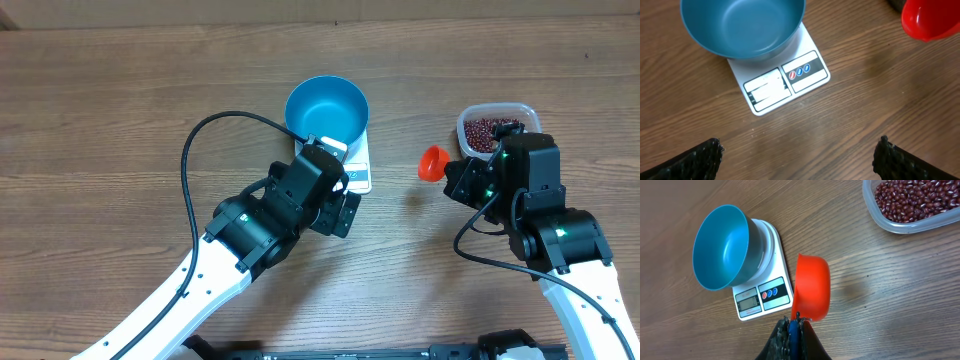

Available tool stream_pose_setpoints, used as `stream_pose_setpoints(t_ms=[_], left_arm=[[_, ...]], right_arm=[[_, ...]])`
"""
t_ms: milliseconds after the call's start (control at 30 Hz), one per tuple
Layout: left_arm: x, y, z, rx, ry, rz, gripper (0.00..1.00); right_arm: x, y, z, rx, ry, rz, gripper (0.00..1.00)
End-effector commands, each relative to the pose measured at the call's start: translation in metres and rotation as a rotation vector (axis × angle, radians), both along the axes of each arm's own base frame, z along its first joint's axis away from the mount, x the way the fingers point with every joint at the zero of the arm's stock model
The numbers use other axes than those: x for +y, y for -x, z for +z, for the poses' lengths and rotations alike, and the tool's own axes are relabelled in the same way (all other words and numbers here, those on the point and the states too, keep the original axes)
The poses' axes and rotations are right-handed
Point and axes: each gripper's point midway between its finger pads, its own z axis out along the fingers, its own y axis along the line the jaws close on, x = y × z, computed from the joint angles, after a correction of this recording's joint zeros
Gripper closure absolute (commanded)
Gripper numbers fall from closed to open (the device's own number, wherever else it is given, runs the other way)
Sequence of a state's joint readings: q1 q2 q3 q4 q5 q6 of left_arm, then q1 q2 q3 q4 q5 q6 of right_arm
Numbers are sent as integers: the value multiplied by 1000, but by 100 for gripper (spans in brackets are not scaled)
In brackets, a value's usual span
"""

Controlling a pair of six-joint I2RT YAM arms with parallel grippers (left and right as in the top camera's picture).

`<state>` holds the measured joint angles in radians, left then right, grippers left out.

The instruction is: Scoop item into bowl and weigh 150g on scale

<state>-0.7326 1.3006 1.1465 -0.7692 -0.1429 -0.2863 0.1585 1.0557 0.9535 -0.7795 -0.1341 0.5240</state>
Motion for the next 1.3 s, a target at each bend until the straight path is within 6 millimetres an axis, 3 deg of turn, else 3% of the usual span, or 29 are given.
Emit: stream_pose_setpoints(t_ms=[0, 367, 700, 1267], left_arm=[[0, 2, 2, 15, 35, 12, 1], [12, -5, 5, 43, 82, 28, 0], [14, 0, 31, -37, 124, -31, 1], [16, -1, 30, -30, 129, -15, 1]], right_arm=[[0, -5, 15, -39, -11, -7, 96], [-1, -5, 15, -40, -5, -7, 96], [-2, -5, 15, -41, 0, -12, 96], [-2, -5, 15, -41, 0, -12, 96]])
